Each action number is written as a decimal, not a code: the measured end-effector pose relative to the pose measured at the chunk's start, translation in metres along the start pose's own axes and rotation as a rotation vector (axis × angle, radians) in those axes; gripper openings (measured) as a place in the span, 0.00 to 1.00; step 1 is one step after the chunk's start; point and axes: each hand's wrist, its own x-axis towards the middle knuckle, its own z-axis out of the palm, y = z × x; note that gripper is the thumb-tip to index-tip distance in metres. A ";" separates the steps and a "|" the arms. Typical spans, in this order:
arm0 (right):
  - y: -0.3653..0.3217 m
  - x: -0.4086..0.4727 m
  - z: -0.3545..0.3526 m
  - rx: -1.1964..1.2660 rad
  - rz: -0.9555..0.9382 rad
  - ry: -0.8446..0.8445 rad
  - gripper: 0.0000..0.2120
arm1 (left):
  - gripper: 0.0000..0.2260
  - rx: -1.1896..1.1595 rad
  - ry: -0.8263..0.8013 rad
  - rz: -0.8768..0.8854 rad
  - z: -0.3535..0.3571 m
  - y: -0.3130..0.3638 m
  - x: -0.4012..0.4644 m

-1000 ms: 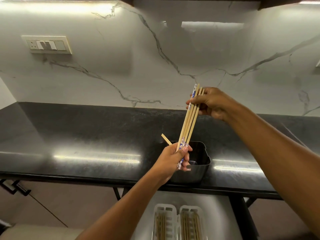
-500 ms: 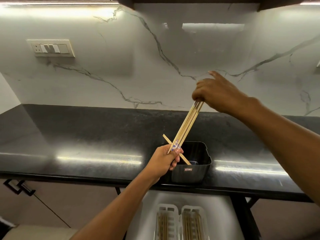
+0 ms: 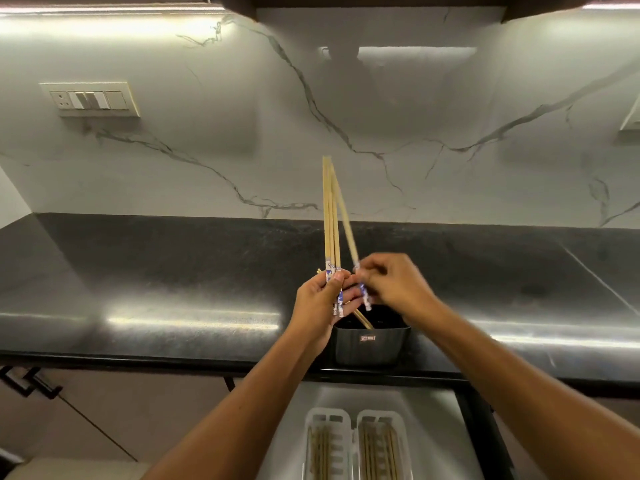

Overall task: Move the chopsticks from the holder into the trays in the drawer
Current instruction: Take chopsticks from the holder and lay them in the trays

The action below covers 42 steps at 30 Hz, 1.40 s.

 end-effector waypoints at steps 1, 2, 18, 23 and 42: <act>0.003 -0.003 0.007 -0.007 -0.004 0.004 0.06 | 0.10 0.019 -0.002 0.012 0.004 -0.001 0.000; 0.005 -0.005 0.012 -0.021 -0.017 0.025 0.06 | 0.10 0.041 0.000 0.023 0.007 -0.003 -0.001; -0.006 0.002 -0.005 -0.140 0.010 -0.033 0.09 | 0.10 0.447 0.010 0.220 0.009 -0.022 -0.003; -0.011 0.010 -0.016 0.560 0.086 0.031 0.14 | 0.11 0.638 -0.050 0.233 0.023 -0.038 0.000; 0.109 0.005 -0.063 0.390 -0.019 0.237 0.11 | 0.10 0.692 -0.120 0.060 0.107 -0.124 0.035</act>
